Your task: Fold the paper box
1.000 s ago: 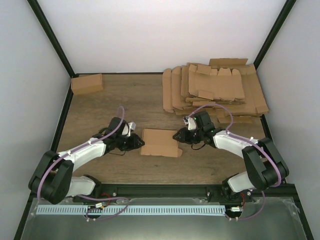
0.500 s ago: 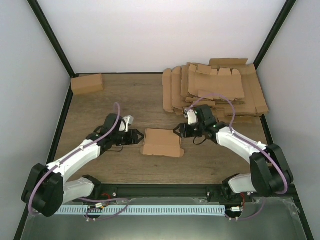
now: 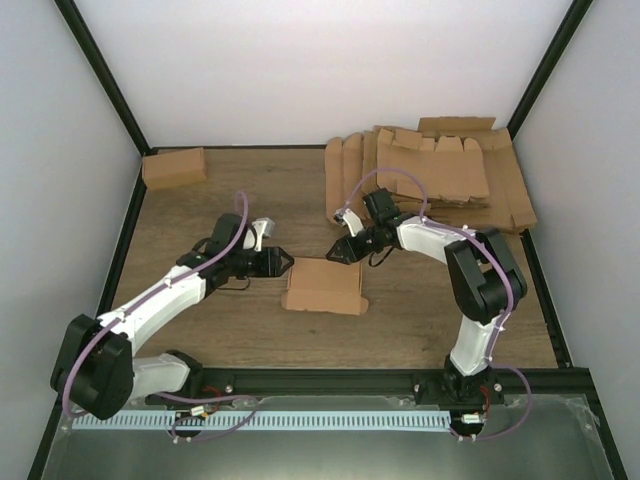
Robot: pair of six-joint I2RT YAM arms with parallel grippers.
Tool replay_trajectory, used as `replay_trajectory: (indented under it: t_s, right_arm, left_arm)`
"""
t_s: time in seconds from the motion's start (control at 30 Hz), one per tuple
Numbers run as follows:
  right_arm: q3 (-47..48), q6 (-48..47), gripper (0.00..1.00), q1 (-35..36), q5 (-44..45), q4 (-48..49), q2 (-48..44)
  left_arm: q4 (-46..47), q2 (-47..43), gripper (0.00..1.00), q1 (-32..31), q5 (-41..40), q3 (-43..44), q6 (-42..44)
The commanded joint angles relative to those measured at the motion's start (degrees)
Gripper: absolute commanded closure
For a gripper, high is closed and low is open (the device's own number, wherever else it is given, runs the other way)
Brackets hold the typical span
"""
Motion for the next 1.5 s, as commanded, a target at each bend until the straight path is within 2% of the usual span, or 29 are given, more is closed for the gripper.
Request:
replay_trajectory:
  t_s: [0.0, 0.5, 0.67, 0.83, 0.93, 1.03, 1.27, 1.47]
  right_arm:
    - [2.9, -7.4, 0.60, -0.1, -1.1, -2.9, 1.4]
    - [4.8, -6.4, 0.66, -0.4, 4.2, -3.9, 6.0]
    - [7.2, -4.6, 0.66, -3.1, 0.6, -3.5, 10.3]
    - [9.5, -4.0, 0.67, -4.8, -0.3, -3.5, 14.5]
    - [10.1, -4.1, 0.66, -5.2, -1.0, -3.4, 15.0]
    - [10.1, -4.2, 0.66, -5.1, -1.7, -3.2, 14.8]
    - [10.1, -4.7, 0.67, -5.2, -2.5, -3.2, 14.9]
    - [10.1, -4.5, 0.66, -5.5, -0.2, -2.9, 13.5]
  left_arm:
    - [-1.3, -0.3, 0.45, 0.2, -0.1, 1.8, 1.9]
    - [-4.4, 0.7, 0.45, 0.2, 0.1, 6.2, 3.2]
    - [-7.2, -1.7, 0.45, 0.1, 0.6, 9.4, 3.2]
    - [-11.5, -3.2, 0.44, 0.2, 1.3, 16.2, 3.7]
    - [-12.3, -3.6, 0.44, 0.1, 4.5, 18.4, 3.2]
    - [-9.7, -3.9, 0.44, 0.0, 9.5, 16.9, 1.8]
    - [2.0, -3.3, 0.47, -2.0, 18.4, 6.7, -3.0]
    - [5.4, -1.0, 0.52, -3.9, 16.3, 2.7, -2.6]
